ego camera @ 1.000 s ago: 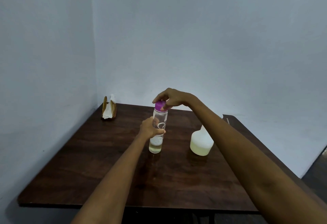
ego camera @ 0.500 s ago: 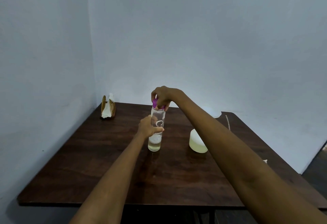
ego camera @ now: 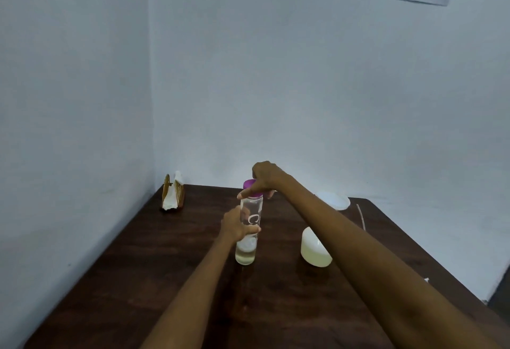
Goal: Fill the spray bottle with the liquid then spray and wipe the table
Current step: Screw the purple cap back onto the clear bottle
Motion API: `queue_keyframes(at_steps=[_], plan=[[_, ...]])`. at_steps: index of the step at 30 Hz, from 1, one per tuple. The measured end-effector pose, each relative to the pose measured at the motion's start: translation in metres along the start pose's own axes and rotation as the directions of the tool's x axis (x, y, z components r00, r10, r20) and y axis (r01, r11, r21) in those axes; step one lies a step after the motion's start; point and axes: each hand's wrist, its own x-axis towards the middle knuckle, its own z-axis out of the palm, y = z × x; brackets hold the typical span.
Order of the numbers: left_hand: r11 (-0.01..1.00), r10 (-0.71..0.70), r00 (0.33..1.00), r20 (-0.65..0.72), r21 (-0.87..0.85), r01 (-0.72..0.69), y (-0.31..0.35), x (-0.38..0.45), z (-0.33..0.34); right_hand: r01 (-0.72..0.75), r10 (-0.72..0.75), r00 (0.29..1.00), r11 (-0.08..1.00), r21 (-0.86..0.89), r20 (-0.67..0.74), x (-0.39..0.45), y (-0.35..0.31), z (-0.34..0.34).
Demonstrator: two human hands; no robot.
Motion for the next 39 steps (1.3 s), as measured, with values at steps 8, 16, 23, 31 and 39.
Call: queue_keyframes(at_steps=[8, 16, 23, 31, 39], plan=[[1.0, 0.023, 1.0, 0.006, -0.022, -0.022, -0.004, 0.001, 0.001, 0.149, -0.145, 0.955, 0.989, 0.007, 0.26, 0.006, -0.007, -0.025], [0.999, 0.023, 1.0, 0.0, -0.049, -0.023, -0.004, -0.001, 0.002, 0.211, -0.197, 0.949, 0.977, -0.032, 0.245, 0.007, -0.008, -0.037], [0.999, 0.039, 0.999, 0.008, -0.002, -0.039, -0.002, 0.0, 0.001, 0.123, -0.133, 0.953, 0.991, 0.053, 0.271, 0.008, -0.005, -0.017], [0.999, 0.036, 0.999, -0.008, 0.01, -0.036, -0.001, -0.001, 0.001, -0.004, 0.002, 0.984, 1.0, 0.01, 0.179, 0.01, -0.007, -0.013], [1.0, 0.0, 1.0, -0.02, 0.026, 0.0, 0.0, -0.003, -0.003, -0.068, 0.071, 0.997, 0.994, -0.085, 0.024, -0.003, -0.002, -0.007]])
